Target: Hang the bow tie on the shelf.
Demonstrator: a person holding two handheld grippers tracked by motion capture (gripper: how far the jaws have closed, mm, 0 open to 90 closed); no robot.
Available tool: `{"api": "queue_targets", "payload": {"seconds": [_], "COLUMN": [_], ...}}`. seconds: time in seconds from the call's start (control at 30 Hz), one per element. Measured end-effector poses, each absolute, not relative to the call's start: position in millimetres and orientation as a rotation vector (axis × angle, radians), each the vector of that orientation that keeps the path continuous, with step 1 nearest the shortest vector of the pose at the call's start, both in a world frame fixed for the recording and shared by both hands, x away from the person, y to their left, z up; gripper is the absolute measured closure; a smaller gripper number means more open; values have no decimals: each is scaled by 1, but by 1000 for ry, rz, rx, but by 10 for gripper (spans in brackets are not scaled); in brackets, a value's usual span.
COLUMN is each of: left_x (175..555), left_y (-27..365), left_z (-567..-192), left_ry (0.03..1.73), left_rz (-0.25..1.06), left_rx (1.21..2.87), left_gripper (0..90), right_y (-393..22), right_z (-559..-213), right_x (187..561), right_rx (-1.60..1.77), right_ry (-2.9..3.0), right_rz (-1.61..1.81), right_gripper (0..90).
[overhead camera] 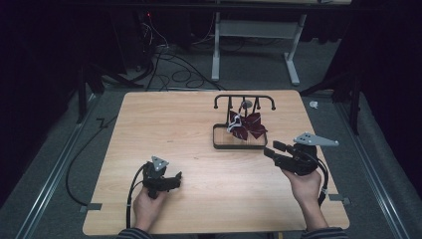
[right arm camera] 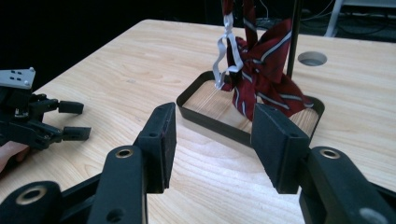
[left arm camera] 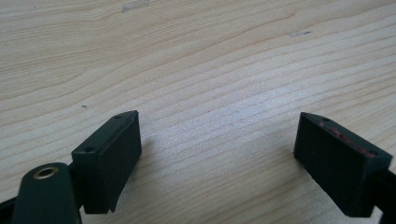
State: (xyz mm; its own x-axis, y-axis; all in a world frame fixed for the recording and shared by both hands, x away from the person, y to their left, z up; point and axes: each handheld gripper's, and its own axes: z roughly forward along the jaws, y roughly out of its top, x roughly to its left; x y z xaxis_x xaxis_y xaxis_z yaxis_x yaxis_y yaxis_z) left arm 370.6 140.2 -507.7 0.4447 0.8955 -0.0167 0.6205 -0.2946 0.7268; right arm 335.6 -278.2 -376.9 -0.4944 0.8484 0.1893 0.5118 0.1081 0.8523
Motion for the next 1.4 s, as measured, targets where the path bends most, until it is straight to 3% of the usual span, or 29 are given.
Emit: {"api": "queue_targets", "payload": {"seconds": [1.4], "left_x": [371], "left_y": [140], "left_z": [-508], "left_ry": [1267], "left_rz": [526], "left_rx": [2026], "left_gripper": [154], "right_y": [-266], "right_z": [-446], "right_x": [343], "right_rx": [1450], "right_ry": [2112], "right_rz": [1292], "right_gripper": [521]}}
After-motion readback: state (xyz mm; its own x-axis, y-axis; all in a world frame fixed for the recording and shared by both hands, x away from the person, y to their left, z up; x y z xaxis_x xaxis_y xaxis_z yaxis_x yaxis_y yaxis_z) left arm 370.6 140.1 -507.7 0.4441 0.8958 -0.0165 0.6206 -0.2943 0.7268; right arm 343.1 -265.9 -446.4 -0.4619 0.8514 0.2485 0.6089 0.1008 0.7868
